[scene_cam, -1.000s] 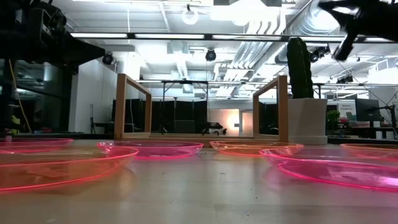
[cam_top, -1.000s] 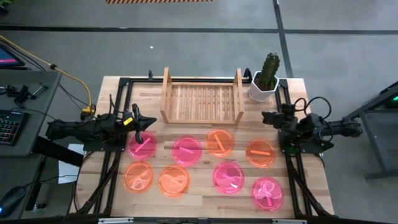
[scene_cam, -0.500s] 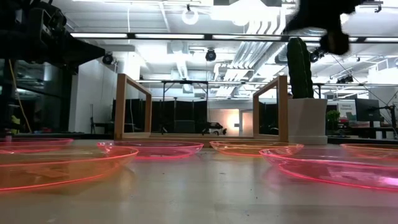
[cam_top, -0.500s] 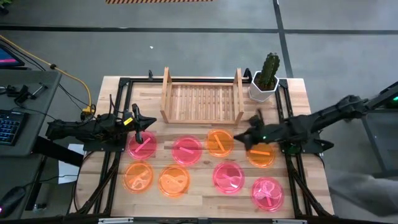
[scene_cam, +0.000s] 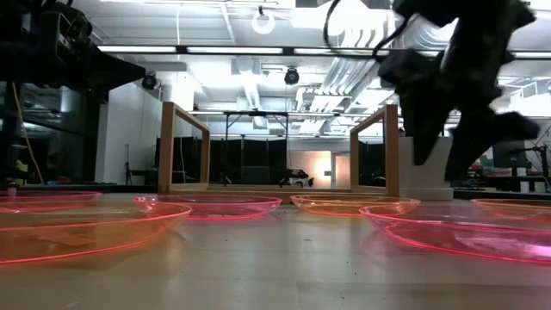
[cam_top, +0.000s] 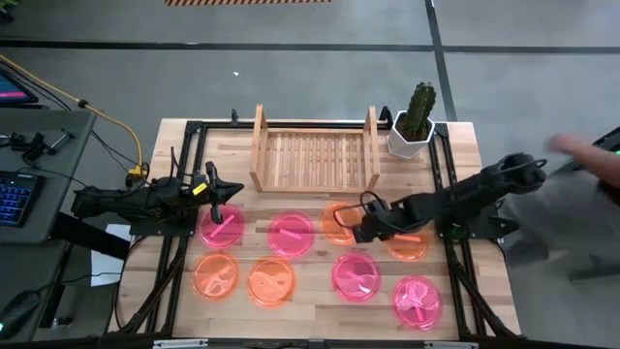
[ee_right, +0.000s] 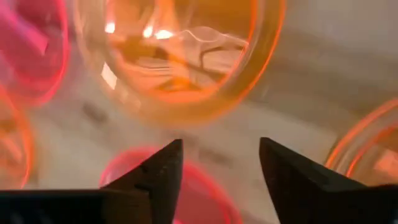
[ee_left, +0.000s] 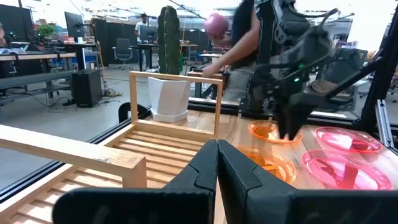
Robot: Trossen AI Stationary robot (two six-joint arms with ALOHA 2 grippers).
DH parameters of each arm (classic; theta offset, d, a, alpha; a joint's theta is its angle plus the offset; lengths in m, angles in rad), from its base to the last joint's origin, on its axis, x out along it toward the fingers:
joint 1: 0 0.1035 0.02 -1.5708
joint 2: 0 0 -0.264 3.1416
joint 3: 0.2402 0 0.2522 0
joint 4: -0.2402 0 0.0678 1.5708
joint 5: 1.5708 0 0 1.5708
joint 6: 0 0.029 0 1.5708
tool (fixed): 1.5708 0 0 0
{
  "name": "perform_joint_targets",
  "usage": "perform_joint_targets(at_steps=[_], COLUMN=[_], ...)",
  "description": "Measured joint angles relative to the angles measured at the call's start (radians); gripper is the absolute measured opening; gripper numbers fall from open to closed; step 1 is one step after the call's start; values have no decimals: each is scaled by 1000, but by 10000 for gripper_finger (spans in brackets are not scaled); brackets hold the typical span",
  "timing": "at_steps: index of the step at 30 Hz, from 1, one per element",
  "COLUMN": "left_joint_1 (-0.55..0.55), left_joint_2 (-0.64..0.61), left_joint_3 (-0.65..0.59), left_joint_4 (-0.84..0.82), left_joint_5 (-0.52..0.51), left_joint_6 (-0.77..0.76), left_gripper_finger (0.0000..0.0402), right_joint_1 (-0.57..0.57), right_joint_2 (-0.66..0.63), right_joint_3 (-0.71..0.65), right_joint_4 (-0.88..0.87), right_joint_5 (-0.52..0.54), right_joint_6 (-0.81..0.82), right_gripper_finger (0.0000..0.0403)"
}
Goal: Place and stack plates onto a shelf
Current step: Put the top center orange plate on the shelf
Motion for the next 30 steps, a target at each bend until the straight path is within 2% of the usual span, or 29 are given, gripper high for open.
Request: perform_joint_targets(at_steps=[7,15,23,30], left_joint_1=[0,0,0,0], left_joint_2=[0,0,0,0], left_joint_3=[0,0,0,0], left_joint_4=[0,0,0,0], left_joint_5=[0,0,0,0], left_joint_6=[0,0,0,0], left_gripper_finger=[3,3,3,3], right_joint_1=[-153,-203,-202,-199], right_joint_2=[72,116,174,153], right_joint_3=[-19,-19,-18,-19], right_joint_4=[48,74,121,104], right_joint_5=[-8,-27,-15,9], right_joint_6=[-119,-175,-148,-165], right_gripper_finger=[219,209,134,19])
